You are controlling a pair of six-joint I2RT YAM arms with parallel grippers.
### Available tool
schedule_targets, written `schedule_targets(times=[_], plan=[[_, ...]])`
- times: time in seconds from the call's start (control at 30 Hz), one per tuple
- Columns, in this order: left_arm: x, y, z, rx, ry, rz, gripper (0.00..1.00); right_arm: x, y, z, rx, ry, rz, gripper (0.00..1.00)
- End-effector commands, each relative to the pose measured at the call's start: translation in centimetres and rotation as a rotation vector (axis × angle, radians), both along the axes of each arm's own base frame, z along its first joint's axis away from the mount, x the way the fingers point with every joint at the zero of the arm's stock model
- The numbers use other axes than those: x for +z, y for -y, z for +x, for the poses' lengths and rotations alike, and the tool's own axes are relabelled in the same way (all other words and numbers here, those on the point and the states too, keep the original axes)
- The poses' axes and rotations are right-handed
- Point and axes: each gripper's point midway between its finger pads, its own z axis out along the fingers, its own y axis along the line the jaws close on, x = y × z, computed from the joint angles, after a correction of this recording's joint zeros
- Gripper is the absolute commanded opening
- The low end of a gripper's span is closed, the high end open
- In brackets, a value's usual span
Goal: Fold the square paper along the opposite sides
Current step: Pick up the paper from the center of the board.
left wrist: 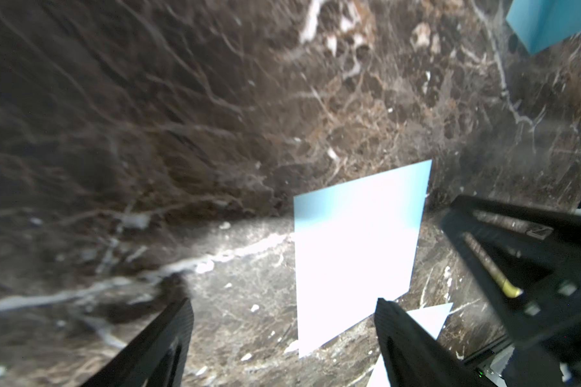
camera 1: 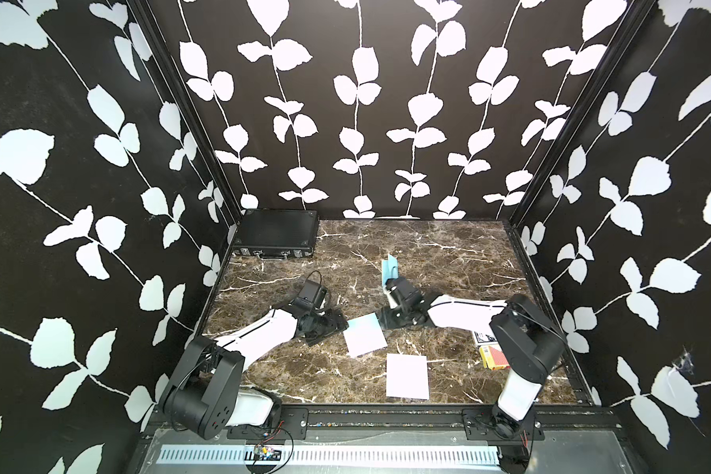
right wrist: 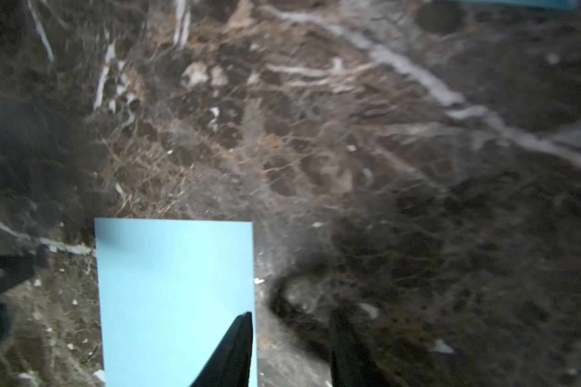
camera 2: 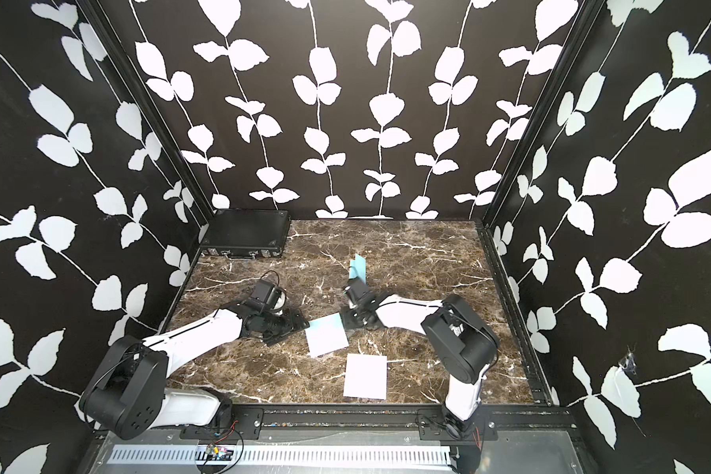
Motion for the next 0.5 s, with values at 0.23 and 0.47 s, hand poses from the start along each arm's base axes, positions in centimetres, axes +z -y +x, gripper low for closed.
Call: schedule_targets(times=[0.23,0.47], plan=[[-1.2,2.7,1.2,-0.043,-0.055,0.022,0.83,-1.2,-1.2,-5.0,0.115,-0.219,0.23,0.39],[-3.0,3.1,1.4,-0.057,-0.096,0.032,0.84,-2.2,-1.6,-6.1,0.127,-0.239,0.255,0.39]])
